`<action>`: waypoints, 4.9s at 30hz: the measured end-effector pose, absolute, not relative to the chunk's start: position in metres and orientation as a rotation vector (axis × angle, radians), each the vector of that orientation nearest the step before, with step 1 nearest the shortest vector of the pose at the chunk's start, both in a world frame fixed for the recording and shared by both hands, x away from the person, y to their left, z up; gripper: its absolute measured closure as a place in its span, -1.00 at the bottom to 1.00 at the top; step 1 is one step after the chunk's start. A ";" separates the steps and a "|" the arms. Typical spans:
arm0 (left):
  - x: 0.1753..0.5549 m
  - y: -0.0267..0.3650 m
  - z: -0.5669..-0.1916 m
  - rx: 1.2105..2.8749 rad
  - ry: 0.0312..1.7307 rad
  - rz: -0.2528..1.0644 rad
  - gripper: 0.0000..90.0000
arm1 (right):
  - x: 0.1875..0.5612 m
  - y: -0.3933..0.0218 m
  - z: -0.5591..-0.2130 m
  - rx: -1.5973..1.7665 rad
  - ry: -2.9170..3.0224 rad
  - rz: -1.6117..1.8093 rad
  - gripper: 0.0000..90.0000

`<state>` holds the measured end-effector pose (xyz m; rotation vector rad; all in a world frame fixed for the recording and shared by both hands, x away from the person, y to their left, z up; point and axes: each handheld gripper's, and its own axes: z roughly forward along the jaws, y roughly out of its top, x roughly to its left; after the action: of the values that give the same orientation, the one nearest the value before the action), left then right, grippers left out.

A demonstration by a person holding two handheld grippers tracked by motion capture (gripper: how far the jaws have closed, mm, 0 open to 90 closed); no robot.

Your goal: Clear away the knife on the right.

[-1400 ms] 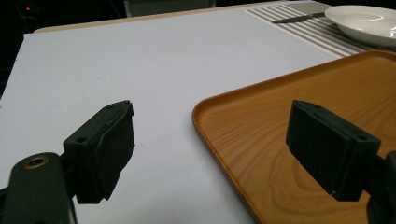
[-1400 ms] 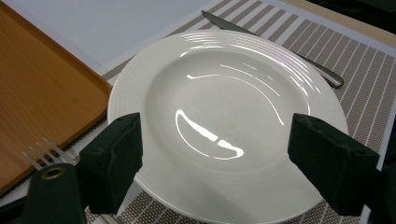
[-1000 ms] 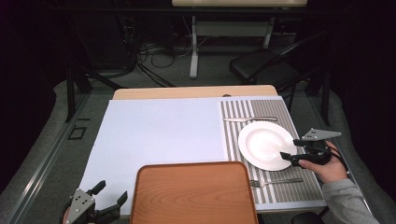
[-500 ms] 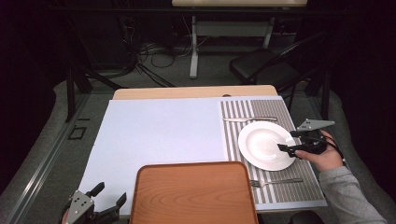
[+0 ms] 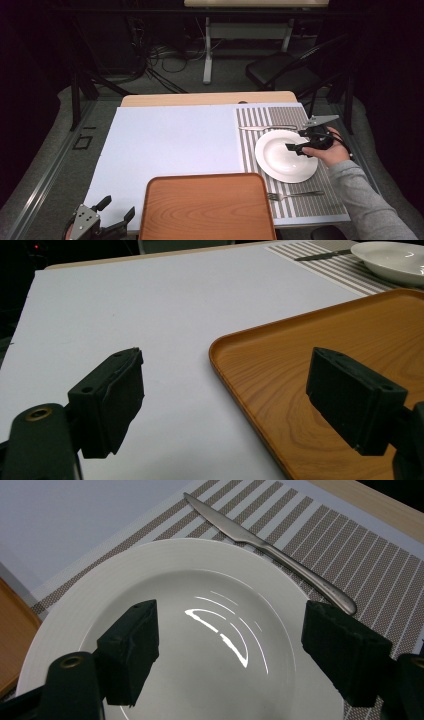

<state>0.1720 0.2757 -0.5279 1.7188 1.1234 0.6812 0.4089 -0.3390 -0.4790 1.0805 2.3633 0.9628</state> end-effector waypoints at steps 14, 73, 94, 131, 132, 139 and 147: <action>0.172 0.275 -0.529 1.716 1.127 0.674 -0.65 | 0.448 -0.330 -0.479 1.104 2.373 0.890 -0.49; 0.175 0.277 -0.532 1.721 1.122 0.654 -0.65 | 0.554 -0.273 -0.469 0.992 2.606 0.451 -0.32; 0.177 0.277 -0.533 1.724 1.121 0.655 -0.65 | 0.549 -0.258 -0.473 0.228 2.766 0.143 -0.13; 0.175 0.286 -0.536 1.697 1.174 0.673 -0.65 | 0.565 -0.252 -0.516 0.016 2.822 0.032 0.51; 0.175 0.286 -0.536 1.697 1.175 0.674 -0.65 | 0.565 -0.252 -0.515 0.020 2.837 -0.019 0.51; 0.174 0.286 -0.536 1.693 1.178 0.679 -0.65 | 0.567 -0.255 -0.520 -0.003 2.839 -0.040 0.58; 0.174 0.286 -0.536 1.692 1.175 0.678 -0.65 | 0.568 -0.257 -0.525 -0.013 2.841 -0.037 0.63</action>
<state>0.1744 0.2859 -0.5361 1.6919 1.1752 0.6781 0.5679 -0.2566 -0.5248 -0.0132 2.8406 -0.0369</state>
